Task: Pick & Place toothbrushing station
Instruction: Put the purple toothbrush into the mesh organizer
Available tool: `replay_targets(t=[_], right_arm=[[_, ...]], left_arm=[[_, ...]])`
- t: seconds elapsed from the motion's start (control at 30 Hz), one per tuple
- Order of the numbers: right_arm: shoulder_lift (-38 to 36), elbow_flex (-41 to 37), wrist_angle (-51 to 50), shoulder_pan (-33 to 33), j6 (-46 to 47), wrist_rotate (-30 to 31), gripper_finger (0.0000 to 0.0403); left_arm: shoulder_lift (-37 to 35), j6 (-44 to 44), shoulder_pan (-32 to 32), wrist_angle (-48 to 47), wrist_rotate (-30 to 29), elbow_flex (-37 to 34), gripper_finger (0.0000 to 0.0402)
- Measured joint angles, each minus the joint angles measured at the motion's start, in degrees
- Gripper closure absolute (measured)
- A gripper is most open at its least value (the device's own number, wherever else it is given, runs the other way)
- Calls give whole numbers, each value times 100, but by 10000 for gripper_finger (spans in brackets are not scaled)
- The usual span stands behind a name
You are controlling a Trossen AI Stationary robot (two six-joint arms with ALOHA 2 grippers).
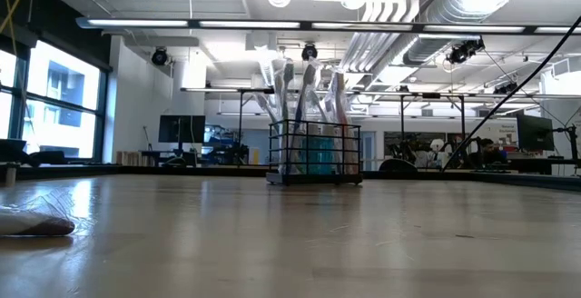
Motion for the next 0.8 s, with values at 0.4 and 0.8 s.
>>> replay_targets(t=[0.4,0.8], right_arm=[[2,0,-6,0,20,-232,400],[2,0,-7,-2,12,-406,400]], left_arm=[[13,-260,-1367,673,455,-2192,158],[-437,-1102,-1430,2443,431,-3110,158]])
